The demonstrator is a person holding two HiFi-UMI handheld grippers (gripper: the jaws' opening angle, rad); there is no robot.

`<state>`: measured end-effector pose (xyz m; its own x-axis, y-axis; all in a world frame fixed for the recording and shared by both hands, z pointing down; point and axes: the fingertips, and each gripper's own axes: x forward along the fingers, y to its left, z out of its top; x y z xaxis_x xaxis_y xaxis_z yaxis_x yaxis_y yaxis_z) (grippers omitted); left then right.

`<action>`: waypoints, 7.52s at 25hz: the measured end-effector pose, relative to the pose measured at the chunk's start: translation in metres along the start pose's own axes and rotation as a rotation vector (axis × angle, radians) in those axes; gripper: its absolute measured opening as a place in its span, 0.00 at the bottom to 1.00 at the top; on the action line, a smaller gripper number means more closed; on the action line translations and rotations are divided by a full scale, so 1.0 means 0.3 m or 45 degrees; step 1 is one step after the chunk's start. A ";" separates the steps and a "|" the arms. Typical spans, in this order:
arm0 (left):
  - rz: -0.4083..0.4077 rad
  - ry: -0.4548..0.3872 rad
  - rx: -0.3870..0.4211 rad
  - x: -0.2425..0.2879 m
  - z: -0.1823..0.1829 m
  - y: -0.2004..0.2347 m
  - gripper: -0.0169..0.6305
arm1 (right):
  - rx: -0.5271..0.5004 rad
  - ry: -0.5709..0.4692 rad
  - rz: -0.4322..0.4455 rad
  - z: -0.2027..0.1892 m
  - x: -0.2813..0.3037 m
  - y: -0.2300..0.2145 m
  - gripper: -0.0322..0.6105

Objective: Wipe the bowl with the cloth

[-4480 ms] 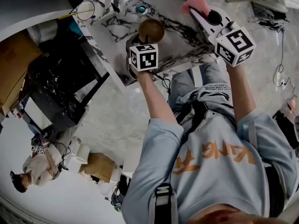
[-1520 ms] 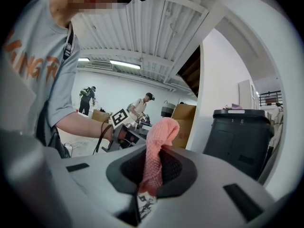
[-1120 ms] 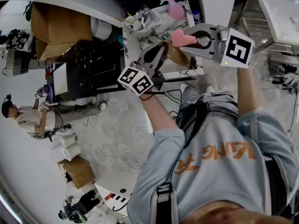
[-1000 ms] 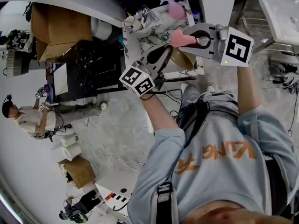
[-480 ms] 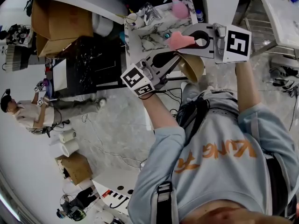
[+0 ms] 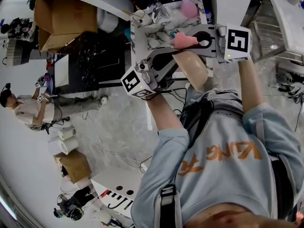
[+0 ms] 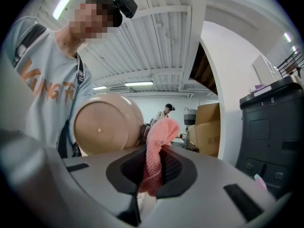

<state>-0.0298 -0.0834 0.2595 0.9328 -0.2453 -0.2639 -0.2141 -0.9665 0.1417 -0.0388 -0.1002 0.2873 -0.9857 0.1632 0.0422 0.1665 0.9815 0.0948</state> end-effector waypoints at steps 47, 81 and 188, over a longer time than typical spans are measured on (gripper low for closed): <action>0.380 -0.104 -0.231 -0.180 -0.137 0.177 0.07 | 0.077 -0.399 0.165 0.135 -0.063 0.050 0.11; 0.602 -0.349 -0.205 -0.283 -0.047 0.241 0.08 | 0.111 -0.082 -0.068 -0.044 0.033 -0.027 0.11; 0.807 0.995 -0.354 -0.603 -0.537 0.841 0.10 | 0.377 -0.055 -1.381 -0.257 -0.079 -0.577 0.11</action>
<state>-0.2060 -0.2707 0.4967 0.6217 -0.4884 0.6123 -0.7481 -0.6019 0.2795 -0.0422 -0.2817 0.3466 -0.6069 -0.7934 0.0460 -0.7864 0.5911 -0.1793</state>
